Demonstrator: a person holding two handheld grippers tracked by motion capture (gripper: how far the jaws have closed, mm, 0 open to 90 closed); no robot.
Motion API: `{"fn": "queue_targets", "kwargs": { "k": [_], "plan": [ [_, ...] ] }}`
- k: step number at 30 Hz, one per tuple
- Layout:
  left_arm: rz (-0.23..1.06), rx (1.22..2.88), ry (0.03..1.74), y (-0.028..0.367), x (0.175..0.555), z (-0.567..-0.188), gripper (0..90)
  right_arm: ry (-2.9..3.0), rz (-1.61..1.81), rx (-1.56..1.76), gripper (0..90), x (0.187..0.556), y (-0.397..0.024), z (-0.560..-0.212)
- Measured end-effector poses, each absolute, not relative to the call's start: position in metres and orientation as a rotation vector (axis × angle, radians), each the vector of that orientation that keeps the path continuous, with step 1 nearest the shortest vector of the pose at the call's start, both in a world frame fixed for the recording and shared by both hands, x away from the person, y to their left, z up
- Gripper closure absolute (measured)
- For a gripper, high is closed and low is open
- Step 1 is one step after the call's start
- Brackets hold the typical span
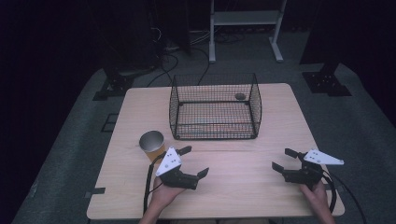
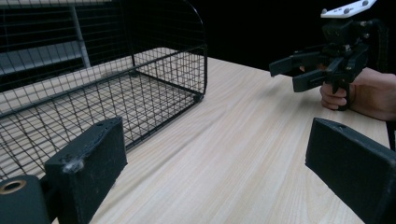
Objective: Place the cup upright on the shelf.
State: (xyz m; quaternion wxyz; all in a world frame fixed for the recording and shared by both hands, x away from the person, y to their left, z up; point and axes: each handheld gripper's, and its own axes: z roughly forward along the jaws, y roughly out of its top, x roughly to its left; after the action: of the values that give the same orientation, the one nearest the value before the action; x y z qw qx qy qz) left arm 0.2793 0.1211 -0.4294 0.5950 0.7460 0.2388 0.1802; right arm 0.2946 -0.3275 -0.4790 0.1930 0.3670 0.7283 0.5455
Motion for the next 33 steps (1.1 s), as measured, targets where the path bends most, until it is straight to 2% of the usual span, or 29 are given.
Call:
{"fn": "queue_targets", "kwargs": {
  "k": [33],
  "plan": [
    [0.491,1.727,0.548,0.155,0.274,-0.396,2.4,2.041,1.533,1.039,13.0,0.295,-0.328,-0.479]
  ]
}}
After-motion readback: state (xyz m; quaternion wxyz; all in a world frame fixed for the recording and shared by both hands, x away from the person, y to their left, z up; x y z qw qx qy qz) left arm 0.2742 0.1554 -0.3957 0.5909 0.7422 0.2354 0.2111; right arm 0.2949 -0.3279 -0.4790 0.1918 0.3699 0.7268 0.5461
